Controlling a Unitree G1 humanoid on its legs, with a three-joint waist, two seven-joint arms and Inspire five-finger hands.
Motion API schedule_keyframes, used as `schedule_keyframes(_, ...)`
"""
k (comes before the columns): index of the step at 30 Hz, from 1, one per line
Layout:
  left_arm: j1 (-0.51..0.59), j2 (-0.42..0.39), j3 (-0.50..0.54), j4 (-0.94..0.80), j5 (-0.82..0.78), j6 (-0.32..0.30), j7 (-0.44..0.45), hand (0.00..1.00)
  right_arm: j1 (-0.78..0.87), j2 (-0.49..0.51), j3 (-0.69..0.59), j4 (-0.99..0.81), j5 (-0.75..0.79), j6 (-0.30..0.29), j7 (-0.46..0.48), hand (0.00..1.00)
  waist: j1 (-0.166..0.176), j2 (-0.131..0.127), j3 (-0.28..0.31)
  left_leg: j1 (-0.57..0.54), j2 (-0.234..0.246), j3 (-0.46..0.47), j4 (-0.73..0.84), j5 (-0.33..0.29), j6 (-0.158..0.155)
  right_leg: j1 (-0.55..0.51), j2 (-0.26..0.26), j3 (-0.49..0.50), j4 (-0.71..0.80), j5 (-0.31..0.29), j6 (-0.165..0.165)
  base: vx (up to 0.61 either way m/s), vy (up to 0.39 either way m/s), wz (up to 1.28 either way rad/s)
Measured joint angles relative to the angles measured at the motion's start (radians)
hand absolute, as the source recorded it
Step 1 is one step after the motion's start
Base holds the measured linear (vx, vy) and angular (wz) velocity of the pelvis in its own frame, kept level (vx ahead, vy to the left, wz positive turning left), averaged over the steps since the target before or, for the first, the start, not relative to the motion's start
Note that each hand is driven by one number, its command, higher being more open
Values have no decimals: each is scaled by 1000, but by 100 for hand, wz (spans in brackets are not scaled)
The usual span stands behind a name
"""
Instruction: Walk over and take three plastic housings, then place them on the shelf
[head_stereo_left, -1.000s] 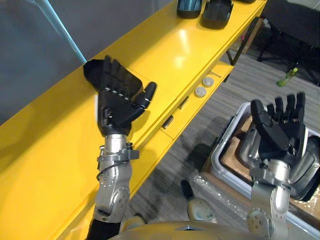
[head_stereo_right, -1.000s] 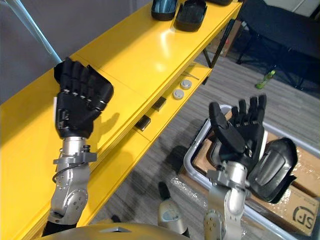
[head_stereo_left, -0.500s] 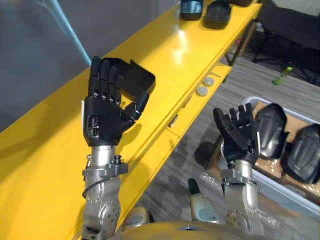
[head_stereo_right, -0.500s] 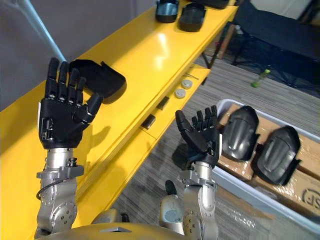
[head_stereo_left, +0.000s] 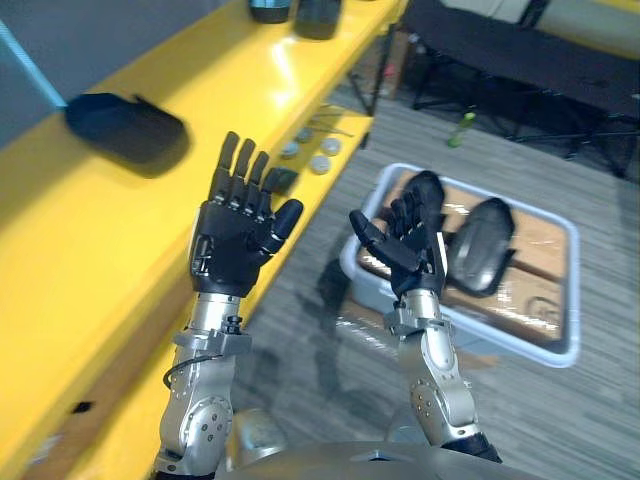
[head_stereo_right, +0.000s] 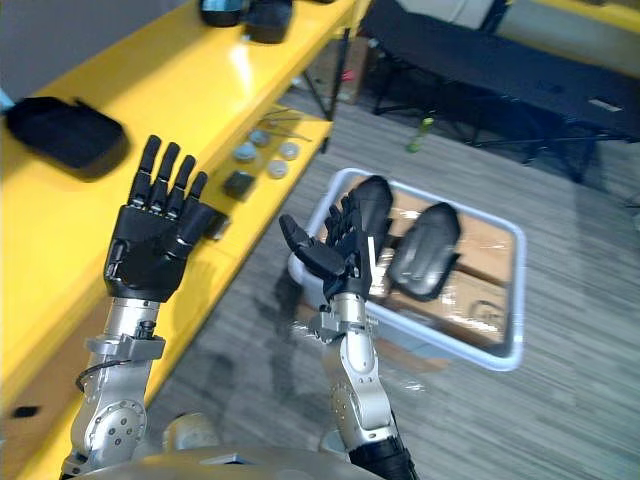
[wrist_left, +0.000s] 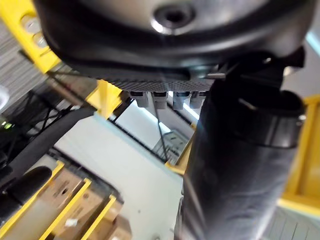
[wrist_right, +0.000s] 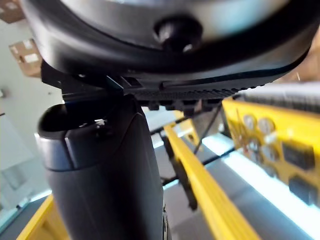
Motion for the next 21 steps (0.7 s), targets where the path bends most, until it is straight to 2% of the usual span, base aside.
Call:
schedule_keyframes(1, -4, -40, -33, 36, 1, 18, 2, 100, 28, -54, -37, -1, 1, 18, 13, 100, -39, 53, -3, -25, 45, -45, -26, 86, 40, 0, 53, -37, 14, -37, -14, -42, -687, 9)
schedule_keyframes(2, -5, -51, -53, 49, 4, 30, 5, 100, 50, -70, -69, -1, 1, 32, 19, 100, -60, 66, -4, -43, 53, -57, -31, 145, 85, 0, 64, -52, 25, -44, -27, -39, -587, 51)
schedule_keyframes(3, -5, -52, -88, 57, 4, 45, 4, 100, 107, -80, -135, -2, 1, 46, 35, 100, -88, 63, -2, -69, 51, -50, -24, 267, 204, 19, 68, -83, 25, -59, -56, -27, -528, 37)
schedule_keyframes(4, -5, -53, -115, 57, 4, 45, -4, 100, 159, -90, -185, -8, 0, 45, 37, 100, -93, 50, 5, -75, 28, -45, 2, 246, 178, 36, 66, -92, 17, -67, -81, -24, -479, 16)
schedule_keyframes(5, -5, -54, -123, 55, 4, 44, -11, 100, 177, -95, -206, -13, 0, 45, 37, 100, -93, 55, 2, -74, 2, -45, 14, 213, 148, 36, 66, -90, 14, -65, -94, -26, -351, -29)
schedule_keyframes(6, -5, -55, -133, 46, 16, 43, -16, 100, 196, -100, -230, -25, 0, 40, 36, 100, -93, 63, -3, -66, -70, -46, 23, 154, 123, 33, 74, -77, -7, -55, -113, -27, -214, -46)
schedule_keyframes(7, -4, -54, -136, 40, 26, 37, -17, 100, 202, -98, -233, -33, 0, 36, 32, 100, -94, 65, -4, -57, -109, -33, 13, 108, 133, 31, 84, -60, -22, -46, -125, -29, -202, -58)
schedule_keyframes(9, 5, -54, -138, 37, 43, 26, -19, 100, 210, -98, -209, -67, 0, 12, 32, 100, -75, 70, -15, -27, -174, -72, -30, 43, 129, 3, 117, -4, -59, -20, -139, -32, -124, -70)
schedule_keyframes(12, 29, -49, -135, 38, 48, 14, -6, 100, 195, -99, -148, -128, -9, -28, 11, 100, -53, 91, -30, -5, -219, -134, -89, -47, 132, -45, 166, 79, -124, 47, -134, -29, 6, -86)
schedule_keyframes(14, 27, -39, -134, 39, 76, 13, 0, 100, 175, -99, -137, -135, -12, -41, -8, 100, -49, 94, -32, 8, -229, -136, -120, -72, 121, -83, 171, 116, -119, 65, -118, -66, 108, -75)
schedule_keyframes(15, 20, -24, -137, 48, 83, 13, 0, 100, 163, -91, -139, -131, -46, -40, -36, 100, -38, 73, -26, 8, -249, -110, -108, -98, 84, -109, 161, 163, -120, 86, -101, -86, 176, -77)
schedule_keyframes(17, 18, -9, -138, 69, 86, 14, 9, 100, 164, -80, -142, -129, -71, -30, -71, 100, -39, 49, -19, 7, -268, -82, -74, -119, 95, -105, 146, 179, -149, 126, -96, -95, 200, -65)
schedule_keyframes(19, 18, 31, -140, 94, 83, 14, 10, 100, 172, -79, -199, -91, -87, -17, -107, 100, -38, 24, -17, -1, -280, -22, -17, -164, 112, -86, 131, 178, -251, 226, -99, -119, 229, -82)
schedule_keyframes(21, 10, 47, -146, 94, 92, 14, 14, 100, 168, -79, -251, -58, -87, -15, -124, 100, -39, 9, -13, -17, -289, 1, 18, -186, 120, -81, 119, 164, -296, 262, -100, -86, 133, -54)
